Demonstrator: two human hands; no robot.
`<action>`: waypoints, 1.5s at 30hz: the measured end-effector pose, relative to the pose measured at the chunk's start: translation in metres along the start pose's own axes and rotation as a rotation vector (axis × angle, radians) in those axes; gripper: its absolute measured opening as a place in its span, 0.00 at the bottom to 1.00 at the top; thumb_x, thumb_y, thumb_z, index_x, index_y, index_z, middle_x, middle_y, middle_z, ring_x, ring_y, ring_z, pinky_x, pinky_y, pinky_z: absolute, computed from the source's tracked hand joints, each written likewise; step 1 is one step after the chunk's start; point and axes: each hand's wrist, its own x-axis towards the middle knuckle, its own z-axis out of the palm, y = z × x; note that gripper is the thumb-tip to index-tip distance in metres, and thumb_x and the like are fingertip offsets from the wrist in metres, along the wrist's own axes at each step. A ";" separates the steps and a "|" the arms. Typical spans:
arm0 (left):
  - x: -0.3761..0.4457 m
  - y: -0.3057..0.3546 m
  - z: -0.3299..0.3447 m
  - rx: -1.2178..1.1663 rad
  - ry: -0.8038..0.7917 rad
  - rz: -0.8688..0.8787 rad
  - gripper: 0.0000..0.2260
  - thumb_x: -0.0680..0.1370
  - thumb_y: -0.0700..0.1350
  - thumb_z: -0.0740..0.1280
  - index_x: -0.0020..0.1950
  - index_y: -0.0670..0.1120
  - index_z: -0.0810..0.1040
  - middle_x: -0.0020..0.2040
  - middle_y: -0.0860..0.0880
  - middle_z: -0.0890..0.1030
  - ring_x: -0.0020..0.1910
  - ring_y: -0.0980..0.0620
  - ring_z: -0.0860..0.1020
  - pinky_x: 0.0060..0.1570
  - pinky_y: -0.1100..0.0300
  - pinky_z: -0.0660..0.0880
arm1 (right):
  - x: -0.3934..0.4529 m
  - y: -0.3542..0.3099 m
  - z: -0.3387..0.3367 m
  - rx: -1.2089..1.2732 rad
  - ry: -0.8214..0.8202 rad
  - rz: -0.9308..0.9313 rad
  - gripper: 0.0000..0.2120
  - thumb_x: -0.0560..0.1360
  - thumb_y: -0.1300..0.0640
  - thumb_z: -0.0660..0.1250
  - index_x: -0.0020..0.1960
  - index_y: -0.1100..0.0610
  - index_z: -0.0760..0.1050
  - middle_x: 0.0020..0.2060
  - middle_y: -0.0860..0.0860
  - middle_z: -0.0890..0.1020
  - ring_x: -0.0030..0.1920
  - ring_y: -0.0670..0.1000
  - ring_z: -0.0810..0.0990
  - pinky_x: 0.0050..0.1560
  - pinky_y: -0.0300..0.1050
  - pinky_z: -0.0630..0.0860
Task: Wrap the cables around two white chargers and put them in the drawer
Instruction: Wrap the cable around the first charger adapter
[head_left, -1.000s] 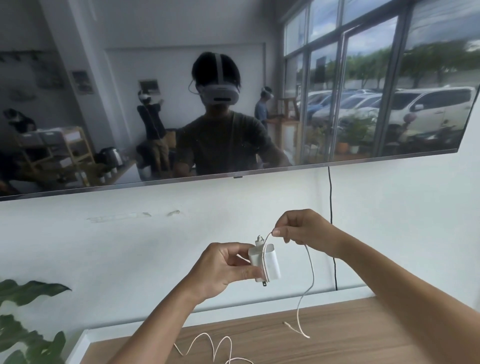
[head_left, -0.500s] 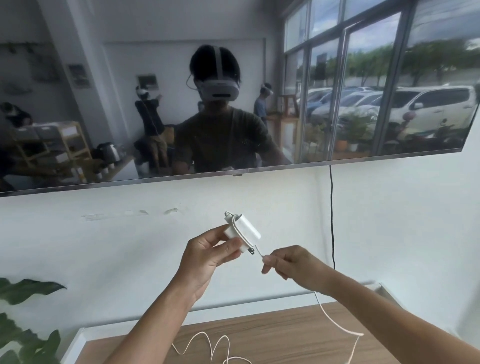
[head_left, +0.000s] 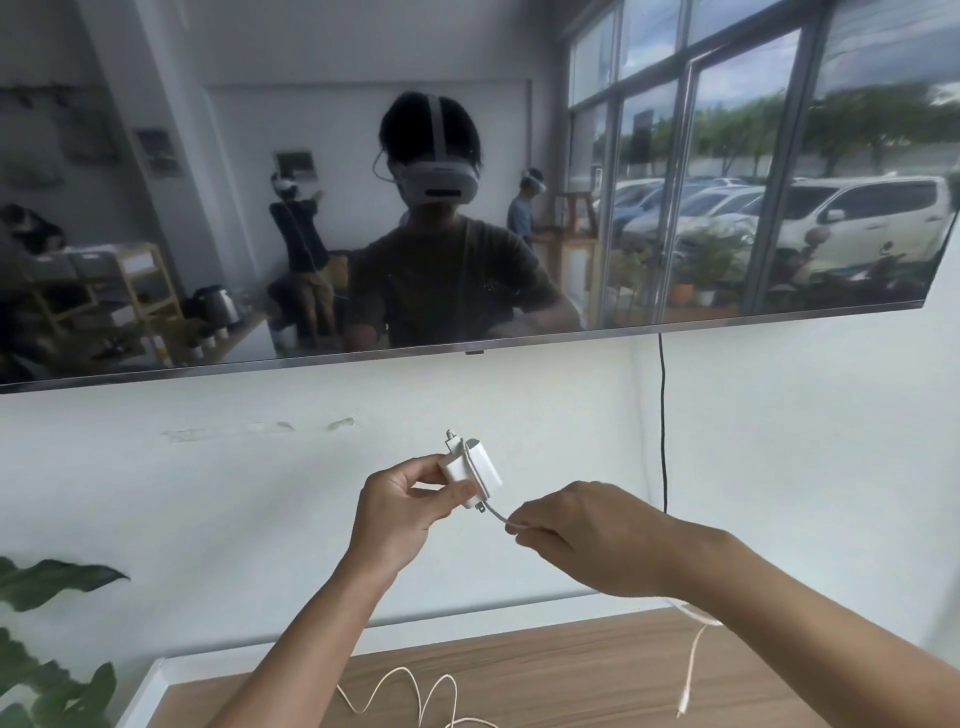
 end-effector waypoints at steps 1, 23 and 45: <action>0.000 0.000 0.000 0.017 -0.007 0.004 0.10 0.70 0.46 0.82 0.50 0.56 0.89 0.46 0.51 0.88 0.42 0.45 0.84 0.57 0.42 0.81 | 0.000 -0.001 -0.004 -0.054 0.023 -0.013 0.13 0.85 0.49 0.55 0.42 0.50 0.66 0.29 0.49 0.70 0.32 0.53 0.67 0.35 0.46 0.63; -0.019 0.023 0.004 0.101 -0.570 0.006 0.12 0.72 0.47 0.80 0.55 0.49 0.88 0.44 0.48 0.87 0.43 0.49 0.80 0.54 0.54 0.77 | 0.037 0.032 -0.047 0.469 0.136 0.100 0.13 0.66 0.47 0.82 0.41 0.54 0.81 0.29 0.53 0.76 0.31 0.46 0.69 0.34 0.41 0.66; -0.011 0.006 -0.001 -0.365 -0.103 -0.020 0.16 0.68 0.49 0.79 0.53 0.45 0.88 0.52 0.41 0.85 0.52 0.47 0.83 0.55 0.56 0.82 | 0.016 0.015 0.048 0.682 0.003 0.204 0.14 0.85 0.46 0.57 0.61 0.46 0.79 0.28 0.45 0.75 0.30 0.43 0.69 0.34 0.33 0.68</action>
